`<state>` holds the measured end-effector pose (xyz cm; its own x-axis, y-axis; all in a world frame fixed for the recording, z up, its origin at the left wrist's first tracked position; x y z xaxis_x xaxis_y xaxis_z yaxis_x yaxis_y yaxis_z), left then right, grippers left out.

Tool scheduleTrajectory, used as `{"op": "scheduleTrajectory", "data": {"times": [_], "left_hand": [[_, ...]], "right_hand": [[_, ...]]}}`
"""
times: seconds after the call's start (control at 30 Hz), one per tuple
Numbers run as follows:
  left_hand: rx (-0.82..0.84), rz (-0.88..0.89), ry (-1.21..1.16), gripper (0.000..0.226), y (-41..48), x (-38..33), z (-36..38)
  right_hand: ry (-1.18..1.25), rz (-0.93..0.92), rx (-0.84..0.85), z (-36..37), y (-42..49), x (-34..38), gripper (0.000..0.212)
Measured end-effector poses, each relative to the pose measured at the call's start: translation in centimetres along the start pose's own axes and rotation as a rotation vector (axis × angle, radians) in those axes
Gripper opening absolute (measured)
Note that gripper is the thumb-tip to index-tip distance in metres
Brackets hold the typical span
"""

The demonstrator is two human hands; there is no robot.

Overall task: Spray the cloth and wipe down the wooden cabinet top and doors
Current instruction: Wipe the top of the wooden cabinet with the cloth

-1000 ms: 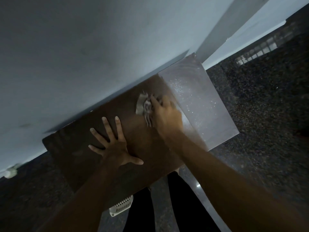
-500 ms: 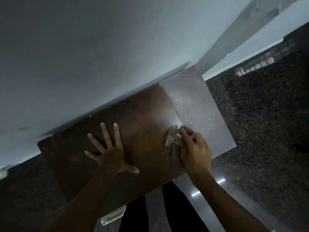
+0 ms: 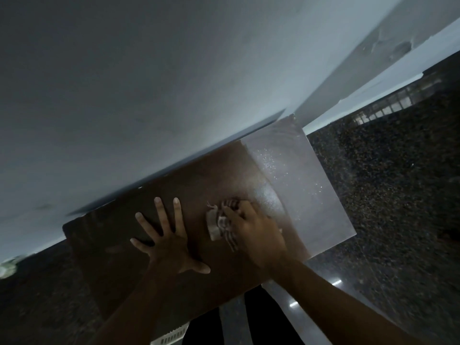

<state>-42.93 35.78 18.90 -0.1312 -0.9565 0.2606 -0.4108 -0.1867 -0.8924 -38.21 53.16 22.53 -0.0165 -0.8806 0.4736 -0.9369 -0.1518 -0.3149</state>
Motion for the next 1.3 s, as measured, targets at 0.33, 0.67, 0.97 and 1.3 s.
{"op": "scheduleTrajectory", "data": {"times": [0.33,0.67,0.97,1.3], "left_hand": [[0.003,-0.004,-0.009,0.177,0.0,0.0,0.0],[-0.022,-0.002,-0.009,0.177,0.0,0.0,0.0],[-0.028,-0.006,-0.013,0.18,0.2,0.2,0.0],[-0.044,-0.002,-0.021,0.18,0.0,0.1,-0.1]], "right_hand": [[0.07,0.42,-0.369,-8.7,6.2,-9.4,0.043],[0.027,-0.008,-0.039,-3.8,3.5,-0.7,0.054],[0.021,0.424,-0.263,-7.5,8.2,-6.2,0.036],[-0.015,0.054,-0.101,-3.8,3.9,-1.2,0.052]]}}
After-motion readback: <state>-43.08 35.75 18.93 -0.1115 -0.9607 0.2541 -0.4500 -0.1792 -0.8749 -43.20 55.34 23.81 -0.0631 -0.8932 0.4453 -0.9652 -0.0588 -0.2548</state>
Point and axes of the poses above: each hand's wrist, its own y-axis towards the middle knuckle, its own z-axis out of the palm, x = y × z, the point moved 10 cm from there along y, towards the middle knuckle, and after that the axes turned 12 degrees about -z, right-handed, at the moved point
